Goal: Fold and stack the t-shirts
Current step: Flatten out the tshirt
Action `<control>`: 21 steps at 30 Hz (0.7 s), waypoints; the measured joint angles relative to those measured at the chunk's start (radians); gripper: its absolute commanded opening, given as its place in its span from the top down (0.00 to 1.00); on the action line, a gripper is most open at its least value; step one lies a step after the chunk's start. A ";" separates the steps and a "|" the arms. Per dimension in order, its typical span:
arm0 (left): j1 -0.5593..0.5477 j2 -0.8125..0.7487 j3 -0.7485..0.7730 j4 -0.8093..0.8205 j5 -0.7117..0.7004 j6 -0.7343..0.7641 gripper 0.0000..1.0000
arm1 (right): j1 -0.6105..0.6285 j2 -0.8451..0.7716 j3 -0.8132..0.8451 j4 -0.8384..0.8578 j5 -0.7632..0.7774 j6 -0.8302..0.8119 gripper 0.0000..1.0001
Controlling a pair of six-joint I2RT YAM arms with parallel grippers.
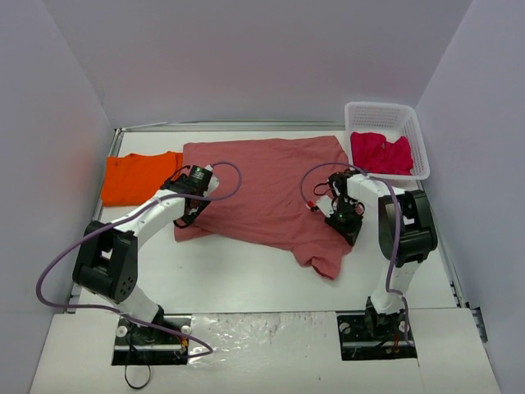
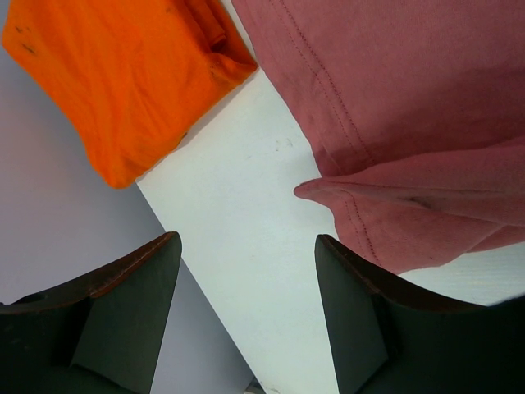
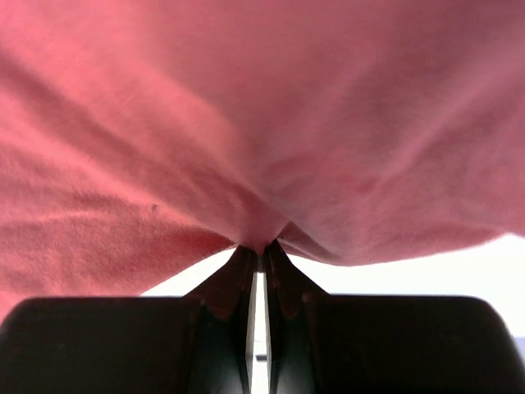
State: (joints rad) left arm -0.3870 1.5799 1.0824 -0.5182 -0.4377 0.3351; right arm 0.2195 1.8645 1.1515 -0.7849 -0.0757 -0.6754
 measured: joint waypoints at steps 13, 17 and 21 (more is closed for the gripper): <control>-0.011 0.000 0.000 0.000 0.000 0.000 0.35 | -0.018 0.001 0.015 0.008 0.166 0.034 0.69; -0.011 0.000 0.000 0.000 0.000 0.001 0.35 | -0.018 0.001 0.058 -0.008 0.141 0.039 0.56; -0.011 0.000 0.000 0.000 0.001 0.000 0.35 | -0.015 -0.019 0.173 -0.072 0.053 0.033 0.48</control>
State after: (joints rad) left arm -0.3985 1.5795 1.0824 -0.5179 -0.4370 0.3355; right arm 0.2043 1.8458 1.3247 -0.8570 -0.0231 -0.6426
